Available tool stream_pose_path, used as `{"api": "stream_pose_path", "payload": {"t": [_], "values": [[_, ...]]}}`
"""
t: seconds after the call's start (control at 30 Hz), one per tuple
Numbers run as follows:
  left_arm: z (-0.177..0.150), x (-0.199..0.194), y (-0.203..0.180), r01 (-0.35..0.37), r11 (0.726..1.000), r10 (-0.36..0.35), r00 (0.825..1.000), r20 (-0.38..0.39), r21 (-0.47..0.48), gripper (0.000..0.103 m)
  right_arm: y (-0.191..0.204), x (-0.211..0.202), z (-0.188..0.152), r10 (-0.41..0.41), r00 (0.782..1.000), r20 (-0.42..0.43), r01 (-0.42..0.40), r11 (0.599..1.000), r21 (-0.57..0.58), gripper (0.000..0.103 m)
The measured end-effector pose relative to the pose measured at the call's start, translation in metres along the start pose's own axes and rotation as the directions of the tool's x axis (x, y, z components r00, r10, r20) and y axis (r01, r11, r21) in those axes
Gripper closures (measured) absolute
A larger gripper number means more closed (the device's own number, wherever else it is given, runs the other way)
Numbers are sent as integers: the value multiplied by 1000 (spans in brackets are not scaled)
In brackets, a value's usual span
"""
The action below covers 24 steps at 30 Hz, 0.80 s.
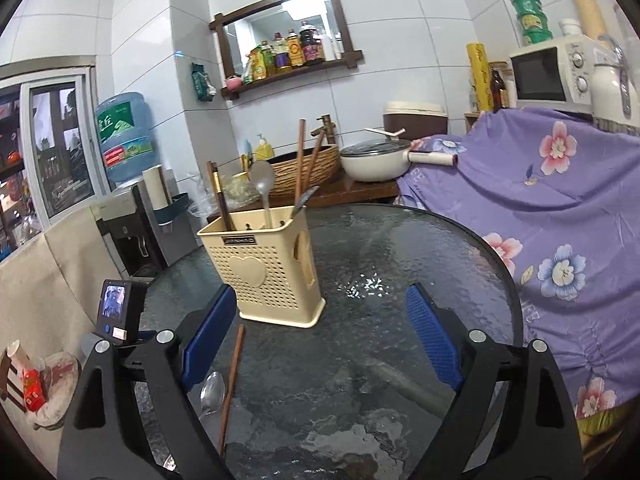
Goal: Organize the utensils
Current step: 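Move both open tools back toward the remaining chopsticks on the table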
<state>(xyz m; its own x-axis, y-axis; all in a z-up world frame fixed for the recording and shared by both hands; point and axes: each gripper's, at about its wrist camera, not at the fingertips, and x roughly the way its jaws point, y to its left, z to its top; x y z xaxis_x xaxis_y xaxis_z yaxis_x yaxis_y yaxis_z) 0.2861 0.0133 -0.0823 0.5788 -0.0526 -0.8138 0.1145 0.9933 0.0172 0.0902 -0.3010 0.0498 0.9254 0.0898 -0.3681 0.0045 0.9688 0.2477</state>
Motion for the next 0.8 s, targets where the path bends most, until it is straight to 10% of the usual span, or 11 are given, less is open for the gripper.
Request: {"api": "stream_pose_path", "payload": {"t": [0.8], "values": [[-1, 1, 2, 0, 1000, 0, 1000, 1, 0, 5, -3, 0, -6, 11, 999, -45, -12, 1000, -7, 17]]}}
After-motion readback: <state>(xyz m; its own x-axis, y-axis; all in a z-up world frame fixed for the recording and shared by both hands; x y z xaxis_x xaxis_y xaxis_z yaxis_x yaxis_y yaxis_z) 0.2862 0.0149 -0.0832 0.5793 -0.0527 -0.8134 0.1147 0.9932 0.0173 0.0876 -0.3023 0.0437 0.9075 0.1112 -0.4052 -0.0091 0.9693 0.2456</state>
